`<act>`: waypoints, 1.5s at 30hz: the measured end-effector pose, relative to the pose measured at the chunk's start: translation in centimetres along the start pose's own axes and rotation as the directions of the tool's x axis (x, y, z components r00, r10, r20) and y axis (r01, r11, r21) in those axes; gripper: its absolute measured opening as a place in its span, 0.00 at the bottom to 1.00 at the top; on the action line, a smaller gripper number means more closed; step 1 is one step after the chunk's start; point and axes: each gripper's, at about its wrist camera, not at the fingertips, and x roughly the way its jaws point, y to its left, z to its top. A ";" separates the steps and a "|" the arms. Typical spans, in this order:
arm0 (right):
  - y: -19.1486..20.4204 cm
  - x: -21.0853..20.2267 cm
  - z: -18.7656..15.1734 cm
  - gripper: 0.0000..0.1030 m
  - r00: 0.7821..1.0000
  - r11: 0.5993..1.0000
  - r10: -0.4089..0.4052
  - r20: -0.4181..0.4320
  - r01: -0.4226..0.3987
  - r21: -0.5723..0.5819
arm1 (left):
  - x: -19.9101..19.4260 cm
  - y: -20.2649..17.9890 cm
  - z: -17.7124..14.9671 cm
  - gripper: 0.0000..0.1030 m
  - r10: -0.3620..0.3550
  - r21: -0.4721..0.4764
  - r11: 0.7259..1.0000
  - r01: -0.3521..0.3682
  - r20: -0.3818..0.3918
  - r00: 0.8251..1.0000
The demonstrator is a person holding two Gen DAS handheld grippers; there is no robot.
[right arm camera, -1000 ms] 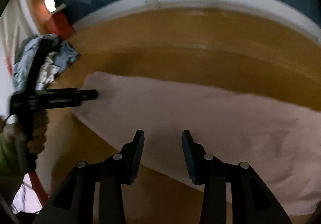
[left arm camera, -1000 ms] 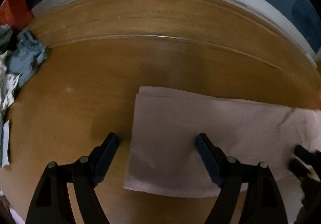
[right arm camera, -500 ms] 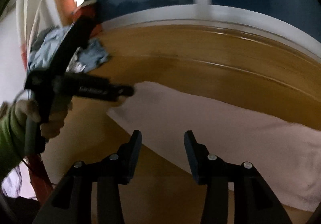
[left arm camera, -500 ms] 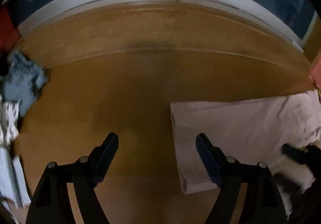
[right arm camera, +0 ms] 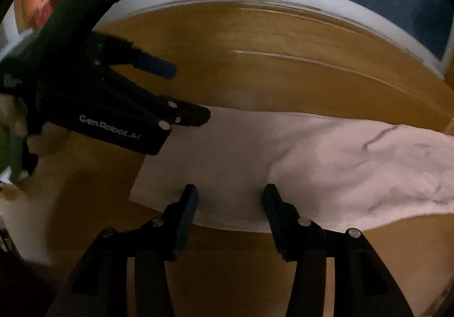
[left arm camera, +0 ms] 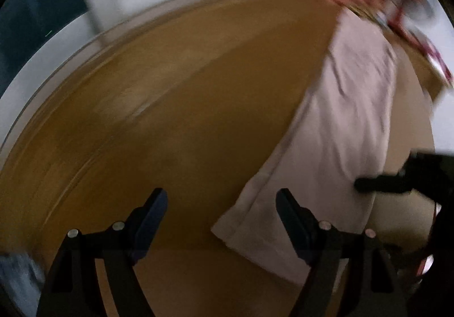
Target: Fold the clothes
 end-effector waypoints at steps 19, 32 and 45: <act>3.6 -4.3 -3.6 0.58 0.997 0.997 -0.073 0.028 0.072 0.031 | -2.8 0.1 -6.0 0.74 -0.244 0.099 0.965 0.243 0.001 0.970; -2.6 -5.3 -4.4 0.14 0.992 0.976 -0.118 0.042 0.108 0.190 | -3.4 0.5 -7.1 0.76 -0.179 0.137 0.975 0.173 0.034 0.983; -16.5 -9.6 -3.2 0.13 0.961 0.823 0.179 0.211 -0.264 0.503 | -5.3 0.2 -4.3 0.76 -0.072 0.104 0.993 0.061 0.105 0.992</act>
